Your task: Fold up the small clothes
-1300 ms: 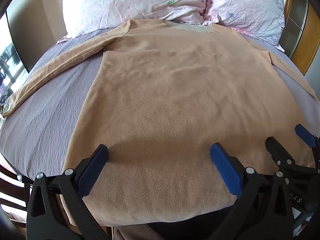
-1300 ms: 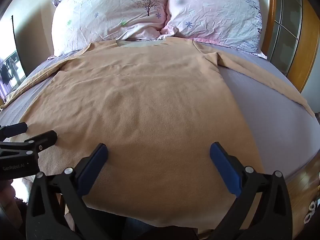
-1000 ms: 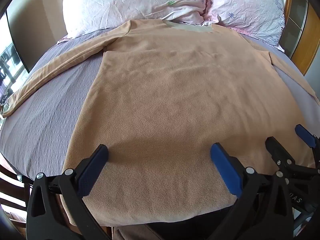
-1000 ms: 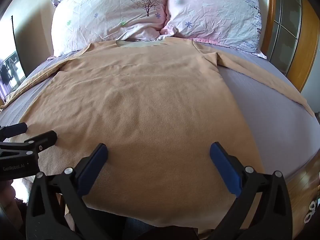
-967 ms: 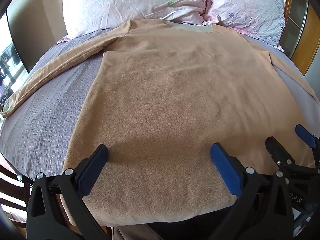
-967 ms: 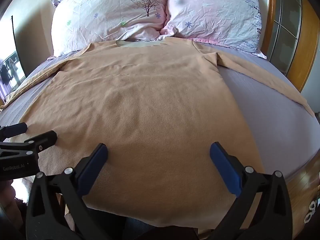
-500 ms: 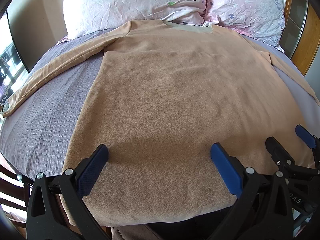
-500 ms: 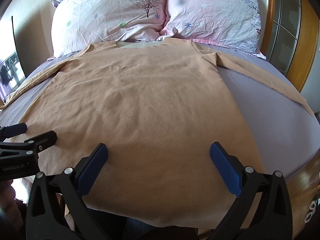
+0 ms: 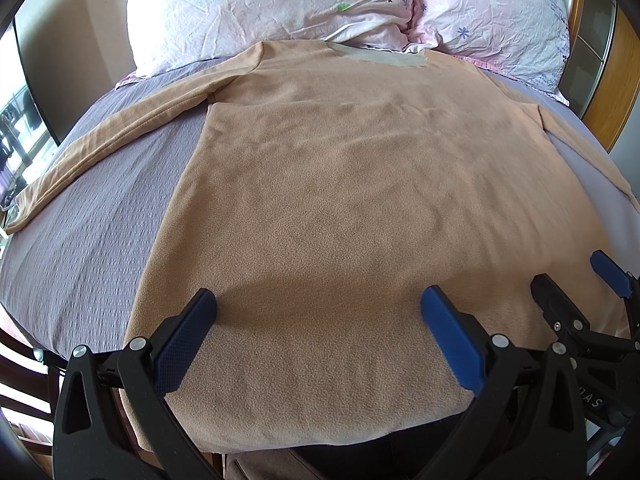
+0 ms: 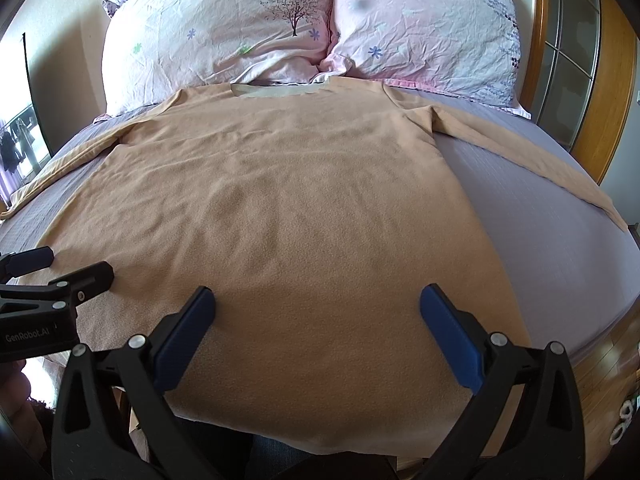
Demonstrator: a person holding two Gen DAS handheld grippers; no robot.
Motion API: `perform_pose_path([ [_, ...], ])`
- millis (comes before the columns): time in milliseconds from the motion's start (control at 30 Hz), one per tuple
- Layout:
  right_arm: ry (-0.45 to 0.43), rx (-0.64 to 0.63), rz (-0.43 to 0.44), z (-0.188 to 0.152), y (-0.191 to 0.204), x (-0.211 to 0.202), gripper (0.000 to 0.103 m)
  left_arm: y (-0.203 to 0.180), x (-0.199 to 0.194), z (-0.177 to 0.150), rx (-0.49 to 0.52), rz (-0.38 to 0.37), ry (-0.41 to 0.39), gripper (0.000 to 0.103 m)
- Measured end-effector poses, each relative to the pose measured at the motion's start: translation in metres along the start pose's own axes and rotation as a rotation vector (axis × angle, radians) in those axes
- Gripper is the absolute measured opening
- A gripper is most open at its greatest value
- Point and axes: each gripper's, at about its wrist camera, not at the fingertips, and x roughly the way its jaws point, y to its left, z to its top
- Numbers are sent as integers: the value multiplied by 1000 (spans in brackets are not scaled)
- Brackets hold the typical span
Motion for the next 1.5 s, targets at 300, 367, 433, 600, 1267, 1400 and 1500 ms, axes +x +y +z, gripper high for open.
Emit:
perform_pose_path([
  [300,-2,0,0,0,0,0,101,0,0,0,0,0,-2,102],
  [367,-3,1,0,-1,1,1,101,0,0,0,0,0,-2,102],
  [433,-4,1,-1,-2,4,3,101,0,0,0,0,0,-2,102],
  [600,-4,1,-1,1,-1,-1,101,0,0,0,0,0,-3,102],
  [1267,-7,1,-1,-1,-1,0,101,0,0,0,0,0,-4,102],
  [1400,-7,1,-1,0,-1,-1,101,0,0,0,0,0,-4,102],
  [1500,-7,2,-1,-1,0,-1,101,0,0,0,0,1,-4,102],
])
